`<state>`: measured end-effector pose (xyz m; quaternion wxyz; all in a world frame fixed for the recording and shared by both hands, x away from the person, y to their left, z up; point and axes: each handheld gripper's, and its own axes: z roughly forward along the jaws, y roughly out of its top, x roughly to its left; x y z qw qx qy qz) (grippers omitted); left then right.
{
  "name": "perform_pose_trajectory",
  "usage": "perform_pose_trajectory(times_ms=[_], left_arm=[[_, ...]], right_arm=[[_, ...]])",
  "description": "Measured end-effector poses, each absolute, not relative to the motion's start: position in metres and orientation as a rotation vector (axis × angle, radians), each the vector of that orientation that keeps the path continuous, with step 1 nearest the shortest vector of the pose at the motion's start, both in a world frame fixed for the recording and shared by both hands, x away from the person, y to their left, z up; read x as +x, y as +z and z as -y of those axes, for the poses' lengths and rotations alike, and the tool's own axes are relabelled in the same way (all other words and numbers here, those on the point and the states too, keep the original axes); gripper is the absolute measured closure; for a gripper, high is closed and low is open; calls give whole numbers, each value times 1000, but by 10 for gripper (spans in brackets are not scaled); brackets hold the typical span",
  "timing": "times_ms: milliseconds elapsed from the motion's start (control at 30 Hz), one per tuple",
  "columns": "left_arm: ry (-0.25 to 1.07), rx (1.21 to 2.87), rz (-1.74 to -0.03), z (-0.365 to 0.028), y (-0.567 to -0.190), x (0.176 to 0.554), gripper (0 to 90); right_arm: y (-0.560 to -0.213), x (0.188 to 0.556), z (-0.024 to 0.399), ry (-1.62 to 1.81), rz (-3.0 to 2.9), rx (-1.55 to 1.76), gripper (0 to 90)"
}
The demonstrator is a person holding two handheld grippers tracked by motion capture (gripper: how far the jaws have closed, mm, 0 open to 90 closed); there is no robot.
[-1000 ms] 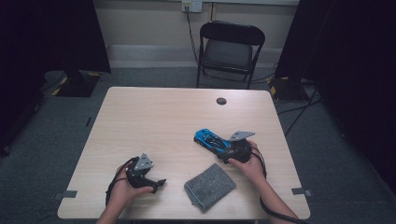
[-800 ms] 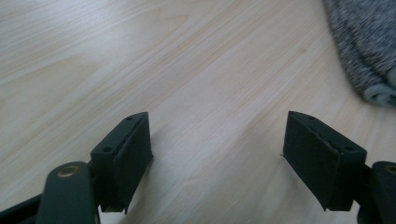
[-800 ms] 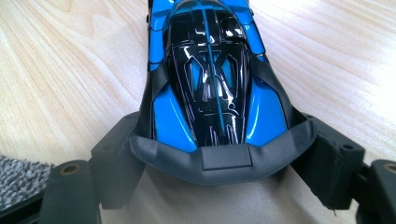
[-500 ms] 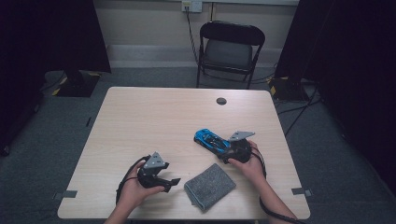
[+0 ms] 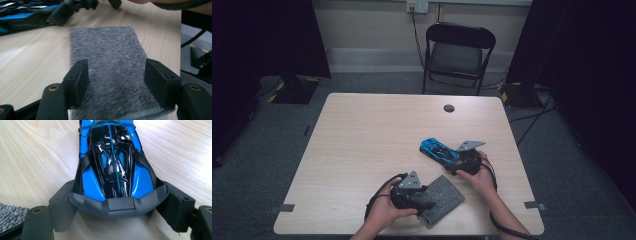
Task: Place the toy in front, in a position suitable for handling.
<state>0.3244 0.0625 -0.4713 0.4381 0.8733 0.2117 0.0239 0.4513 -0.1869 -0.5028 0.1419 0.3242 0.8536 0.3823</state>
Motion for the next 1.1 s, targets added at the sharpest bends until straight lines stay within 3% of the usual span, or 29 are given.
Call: perform_pose_trajectory(times_ms=[300, 667, 1100], left_arm=[[107, 2257, -468, -57, -490, 319, 420], [135, 2246, -422, -60, -495, 319, 464], [139, 2282, -438, -62, -491, 324, 685]], right_arm=[[-503, 451, 187, 1103, -2464, 935, 232], [-503, 451, 187, 1103, -2464, 936, 232], [-503, 451, 187, 1103, -2464, 936, 232]])
